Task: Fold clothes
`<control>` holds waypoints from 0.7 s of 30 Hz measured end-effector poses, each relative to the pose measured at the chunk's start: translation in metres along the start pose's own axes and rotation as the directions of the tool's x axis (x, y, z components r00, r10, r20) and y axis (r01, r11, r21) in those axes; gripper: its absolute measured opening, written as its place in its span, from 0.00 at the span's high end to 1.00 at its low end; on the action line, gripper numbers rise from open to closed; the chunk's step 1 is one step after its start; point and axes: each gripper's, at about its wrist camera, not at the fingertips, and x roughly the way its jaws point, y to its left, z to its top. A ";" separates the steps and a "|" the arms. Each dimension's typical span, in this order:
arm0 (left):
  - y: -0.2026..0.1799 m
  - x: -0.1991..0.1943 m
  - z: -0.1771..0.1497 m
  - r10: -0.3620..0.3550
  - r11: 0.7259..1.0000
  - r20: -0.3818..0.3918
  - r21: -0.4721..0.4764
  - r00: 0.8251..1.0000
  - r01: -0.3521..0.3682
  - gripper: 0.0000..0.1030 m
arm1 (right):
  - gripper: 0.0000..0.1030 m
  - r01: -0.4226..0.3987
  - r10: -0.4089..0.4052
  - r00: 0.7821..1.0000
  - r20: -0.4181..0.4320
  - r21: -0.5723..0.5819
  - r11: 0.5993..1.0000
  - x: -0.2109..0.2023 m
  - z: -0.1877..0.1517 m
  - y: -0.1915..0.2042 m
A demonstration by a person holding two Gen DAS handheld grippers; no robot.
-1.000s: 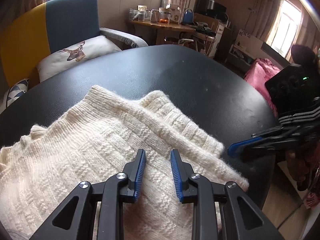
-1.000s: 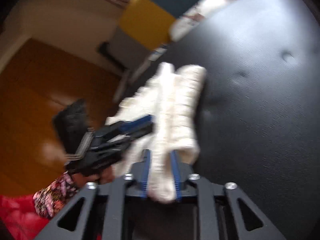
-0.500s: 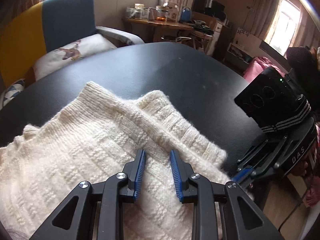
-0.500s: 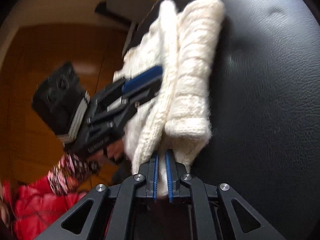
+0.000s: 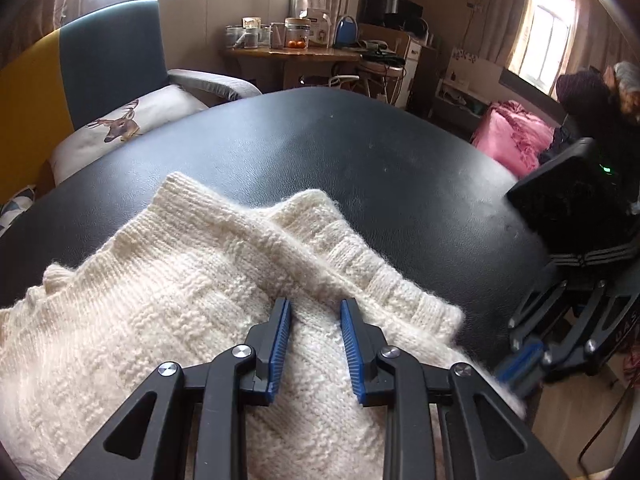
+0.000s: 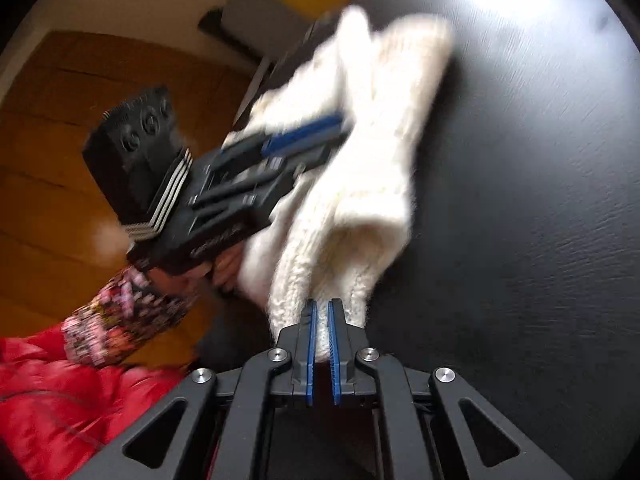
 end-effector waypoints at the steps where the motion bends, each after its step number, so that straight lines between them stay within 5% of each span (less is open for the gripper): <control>1: 0.000 -0.005 -0.001 0.014 1.000 0.010 -0.011 1.000 -0.014 0.75 | 0.90 0.043 -0.043 0.998 0.055 -0.005 0.999 -0.009 -0.001 0.004; 7: -0.009 -0.008 -0.006 0.037 0.999 0.021 0.016 0.999 -0.037 0.75 | 0.90 0.174 -0.194 0.956 0.220 0.109 0.979 -0.012 -0.010 0.009; 12: -0.015 -0.009 -0.010 0.055 0.998 0.031 0.038 0.998 -0.056 0.75 | 0.90 0.245 -0.296 0.888 0.353 0.184 0.952 0.000 -0.017 0.022; 15: -0.016 -0.009 -0.012 0.053 0.998 0.034 0.035 0.998 -0.054 0.75 | 0.91 0.297 -0.374 0.824 0.424 0.238 0.925 0.006 -0.024 0.032; 20: -0.009 -0.009 -0.015 0.027 1.000 0.035 0.001 0.999 -0.027 0.74 | 0.98 0.420 -0.584 0.655 0.479 0.412 0.808 0.001 -0.047 0.037; 21: -0.009 -0.008 -0.015 0.028 1.000 0.035 0.003 0.999 -0.028 0.74 | 0.98 0.395 -0.577 0.654 0.489 0.430 0.812 0.001 -0.051 0.036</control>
